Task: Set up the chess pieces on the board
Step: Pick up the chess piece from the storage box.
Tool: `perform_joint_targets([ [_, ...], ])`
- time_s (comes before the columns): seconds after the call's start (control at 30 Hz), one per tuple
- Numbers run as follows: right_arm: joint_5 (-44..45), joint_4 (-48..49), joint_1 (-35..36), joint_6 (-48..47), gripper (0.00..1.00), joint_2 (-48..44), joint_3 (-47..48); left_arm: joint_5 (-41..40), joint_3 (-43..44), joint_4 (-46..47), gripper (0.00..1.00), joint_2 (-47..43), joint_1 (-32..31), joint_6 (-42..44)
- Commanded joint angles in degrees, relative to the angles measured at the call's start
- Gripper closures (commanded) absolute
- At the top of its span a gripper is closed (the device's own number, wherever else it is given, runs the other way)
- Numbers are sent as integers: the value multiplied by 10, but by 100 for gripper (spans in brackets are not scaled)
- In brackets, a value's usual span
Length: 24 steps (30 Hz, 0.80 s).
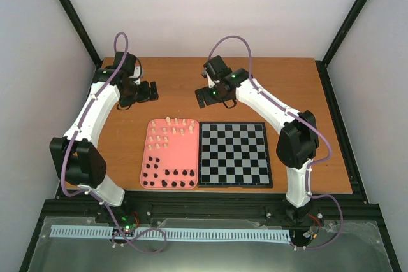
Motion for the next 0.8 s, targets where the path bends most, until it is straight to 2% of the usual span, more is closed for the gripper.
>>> perform_joint_targets([
  [0.0,13,6,1,8,0,-19,-3,1,5,3,0,-10,-4,4],
  [0.37,-16,-3,6,-29,0,-9,10,7,4,3,0,-13,-4,2],
  [0.5,-25,-38,15,-21,10,19,40,8,4,3,0,-13,-4,2],
  [0.77,-46,-44,67,-20,33,49,34,-12,-7,0,0,-17,-4,-2],
])
